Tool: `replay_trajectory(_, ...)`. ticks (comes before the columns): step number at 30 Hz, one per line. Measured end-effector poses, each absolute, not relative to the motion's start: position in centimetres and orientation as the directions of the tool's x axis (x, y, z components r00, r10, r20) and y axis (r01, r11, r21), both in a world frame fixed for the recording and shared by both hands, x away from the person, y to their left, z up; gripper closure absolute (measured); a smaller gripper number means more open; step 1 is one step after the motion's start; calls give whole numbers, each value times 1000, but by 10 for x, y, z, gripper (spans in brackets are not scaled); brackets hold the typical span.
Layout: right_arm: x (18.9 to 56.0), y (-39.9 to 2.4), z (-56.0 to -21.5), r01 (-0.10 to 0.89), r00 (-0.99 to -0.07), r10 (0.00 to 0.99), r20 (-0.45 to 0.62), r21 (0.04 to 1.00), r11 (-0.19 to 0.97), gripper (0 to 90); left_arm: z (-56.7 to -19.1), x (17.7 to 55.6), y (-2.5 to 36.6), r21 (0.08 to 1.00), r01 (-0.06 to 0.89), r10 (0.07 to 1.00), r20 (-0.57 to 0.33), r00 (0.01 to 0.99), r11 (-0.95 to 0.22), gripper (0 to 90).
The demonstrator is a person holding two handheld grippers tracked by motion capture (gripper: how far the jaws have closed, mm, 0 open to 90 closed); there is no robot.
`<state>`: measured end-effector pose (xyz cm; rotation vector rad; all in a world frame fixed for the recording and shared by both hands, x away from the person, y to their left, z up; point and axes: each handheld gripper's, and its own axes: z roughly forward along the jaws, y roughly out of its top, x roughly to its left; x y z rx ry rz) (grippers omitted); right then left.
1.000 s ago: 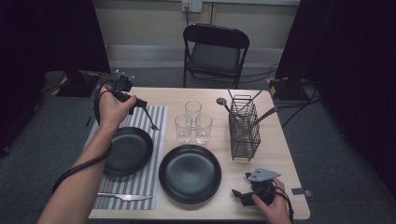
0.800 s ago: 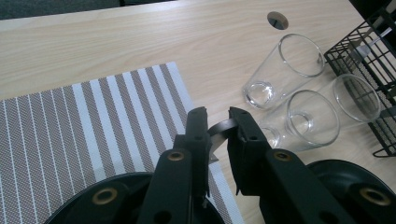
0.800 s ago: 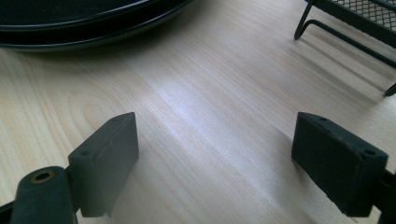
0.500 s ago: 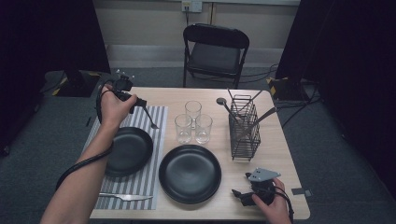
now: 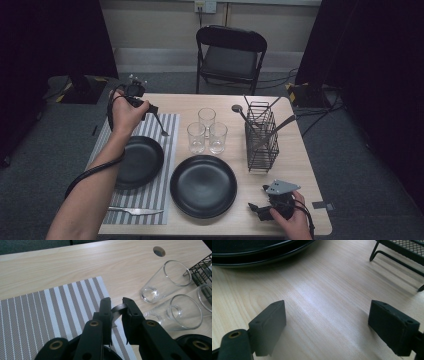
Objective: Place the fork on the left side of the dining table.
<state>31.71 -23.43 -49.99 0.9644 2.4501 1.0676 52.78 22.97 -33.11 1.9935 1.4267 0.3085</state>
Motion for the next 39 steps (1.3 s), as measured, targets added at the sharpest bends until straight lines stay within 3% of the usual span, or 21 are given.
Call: replay_trajectory(39, 317, -234, -500, 459, -735, 678, -6, 732, 503, 138, -345, 503, 253, 624, 775, 918, -244, 313, -99, 783)
